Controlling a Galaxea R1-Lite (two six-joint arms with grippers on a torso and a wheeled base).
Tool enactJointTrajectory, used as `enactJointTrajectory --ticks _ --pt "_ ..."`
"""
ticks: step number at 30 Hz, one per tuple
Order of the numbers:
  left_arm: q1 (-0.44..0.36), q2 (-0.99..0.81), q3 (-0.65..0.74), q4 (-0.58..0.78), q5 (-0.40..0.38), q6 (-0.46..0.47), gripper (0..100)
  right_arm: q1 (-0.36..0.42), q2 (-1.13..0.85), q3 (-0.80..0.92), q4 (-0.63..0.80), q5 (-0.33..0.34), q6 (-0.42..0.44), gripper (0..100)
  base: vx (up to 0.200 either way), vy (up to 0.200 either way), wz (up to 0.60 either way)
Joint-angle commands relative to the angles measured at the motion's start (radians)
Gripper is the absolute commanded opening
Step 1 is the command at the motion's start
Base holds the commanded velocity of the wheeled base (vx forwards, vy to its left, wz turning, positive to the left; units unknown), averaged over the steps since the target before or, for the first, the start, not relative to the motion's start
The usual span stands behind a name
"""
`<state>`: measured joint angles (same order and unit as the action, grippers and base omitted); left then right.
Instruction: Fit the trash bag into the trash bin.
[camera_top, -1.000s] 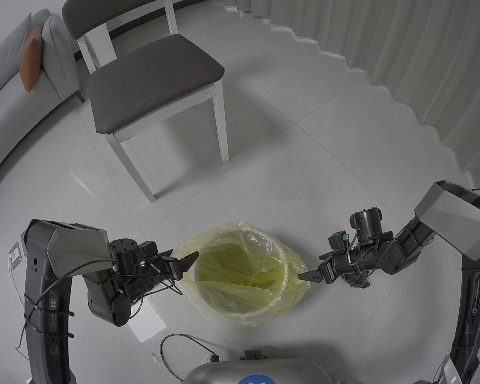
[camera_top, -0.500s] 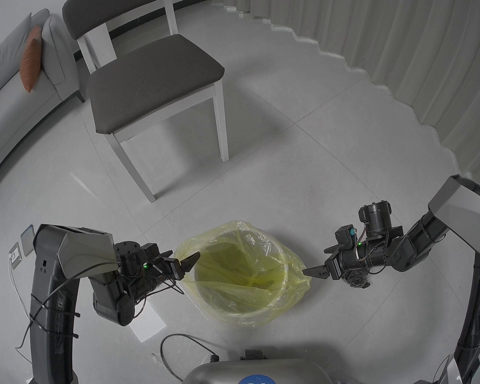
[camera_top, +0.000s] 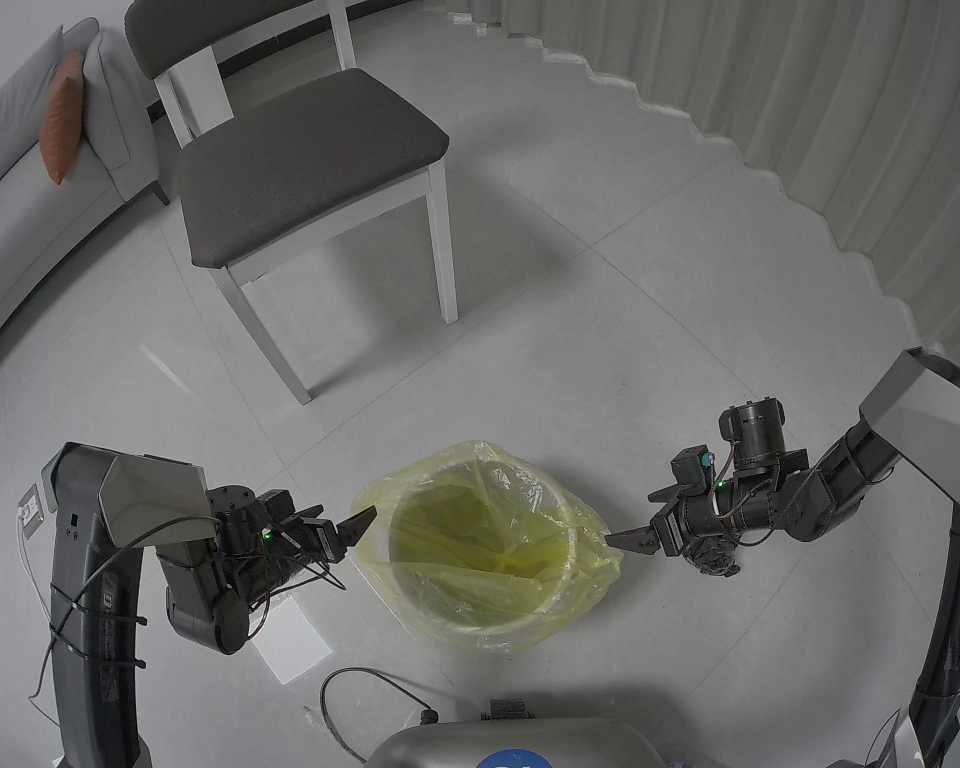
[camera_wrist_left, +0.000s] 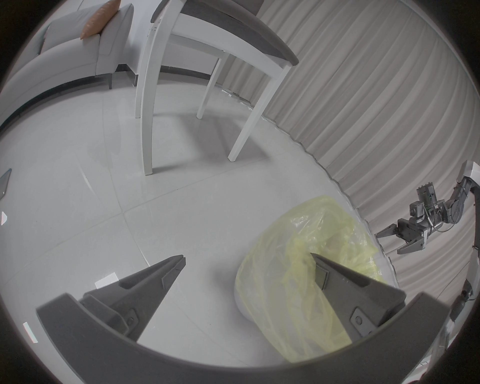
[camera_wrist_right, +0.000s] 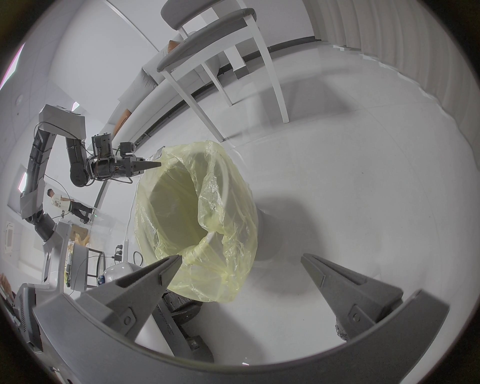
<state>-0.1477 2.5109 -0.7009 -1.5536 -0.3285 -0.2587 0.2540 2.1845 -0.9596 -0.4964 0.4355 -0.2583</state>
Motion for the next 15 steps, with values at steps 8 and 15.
enactJointTrajectory --ticks 8,15 --pt "-0.003 0.103 -0.166 0.061 0.006 0.015 100 0.007 -0.003 0.002 -0.002 0.0 -0.025 100 0.0 0.0 0.0" --pt "-0.026 0.12 -0.204 0.081 0.006 0.016 100 0.019 -0.041 0.005 0.002 0.0 -0.027 100 0.0 0.0 0.0"
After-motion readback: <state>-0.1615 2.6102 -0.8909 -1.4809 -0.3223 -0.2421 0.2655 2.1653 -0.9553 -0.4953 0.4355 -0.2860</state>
